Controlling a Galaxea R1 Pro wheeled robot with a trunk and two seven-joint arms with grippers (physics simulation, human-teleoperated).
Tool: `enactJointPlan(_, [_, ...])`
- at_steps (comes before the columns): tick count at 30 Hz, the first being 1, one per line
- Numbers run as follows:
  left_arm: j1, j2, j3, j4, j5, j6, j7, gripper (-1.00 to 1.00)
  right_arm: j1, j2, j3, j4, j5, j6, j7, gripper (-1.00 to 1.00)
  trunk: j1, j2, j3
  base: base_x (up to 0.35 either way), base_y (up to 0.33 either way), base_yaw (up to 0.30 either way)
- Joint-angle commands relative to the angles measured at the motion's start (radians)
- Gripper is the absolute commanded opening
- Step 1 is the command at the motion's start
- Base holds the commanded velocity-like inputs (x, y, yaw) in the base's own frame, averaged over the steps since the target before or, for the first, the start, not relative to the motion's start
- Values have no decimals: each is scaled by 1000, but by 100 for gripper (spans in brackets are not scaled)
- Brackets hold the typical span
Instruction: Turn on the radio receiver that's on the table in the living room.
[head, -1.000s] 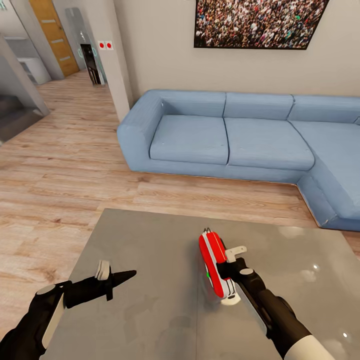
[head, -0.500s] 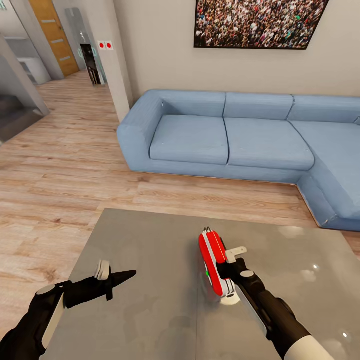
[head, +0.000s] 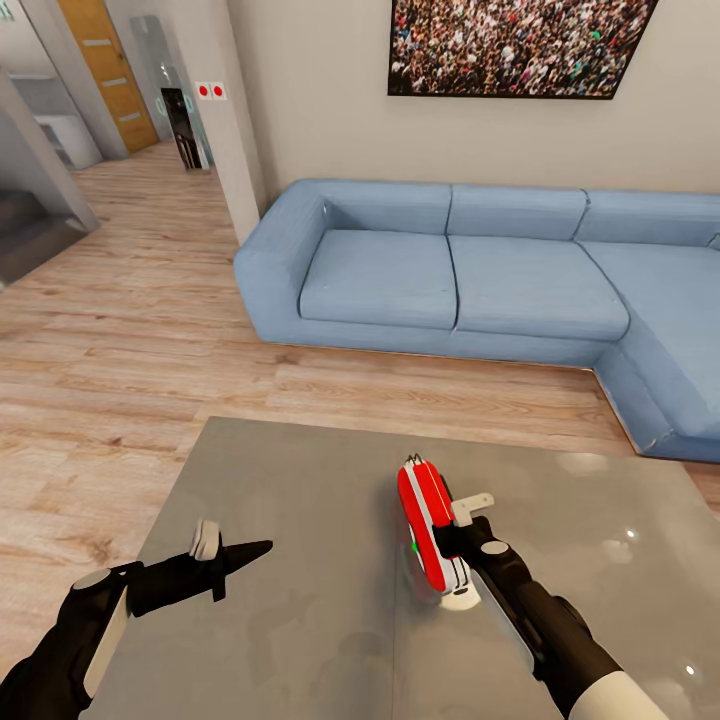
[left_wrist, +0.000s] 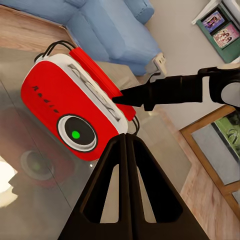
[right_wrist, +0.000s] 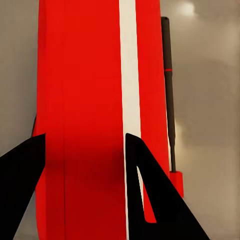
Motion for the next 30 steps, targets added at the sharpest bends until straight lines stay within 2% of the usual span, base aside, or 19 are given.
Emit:
enactJointPlan(1, [0, 0, -1, 0, 0, 0, 0, -100, 1, 0, 1, 43, -11, -2, 1, -100, 0, 0, 0, 0, 0, 0])
enactJointPlan(9, [0, 0, -1, 0, 0, 0, 0, -100, 1, 0, 1, 42, -12, 4, 1, -100, 0, 0, 0, 0, 0, 0])
enactJointPlan(10, [0, 0, -1, 0, 0, 0, 0, -100, 1, 0, 1, 42, -12, 4, 1, 100, 0, 0, 0, 0, 0, 0])
enactJointPlan(25, [0, 0, -1, 0, 0, 0, 0, -100, 1, -2, 1, 34, -18, 5, 7, 100, 0, 0, 0, 0, 0, 0])
enactJointPlan(26, [0, 0, -1, 0, 0, 0, 0, -100, 1, -3, 2, 2, -17, 9, 10, 100, 0, 0, 0, 0, 0, 0])
enactJointPlan(28, [0, 0, -1, 0, 0, 0, 0, -100, 1, -6, 1, -135, -19, 69, 12, 100, 0, 0, 0, 0, 0, 0])
enactJointPlan(30, [0, 0, -1, 0, -1, 0, 0, -100, 1, -14, 1, -294, -24, 198, 12, 100, 0, 0, 0, 0, 0, 0])
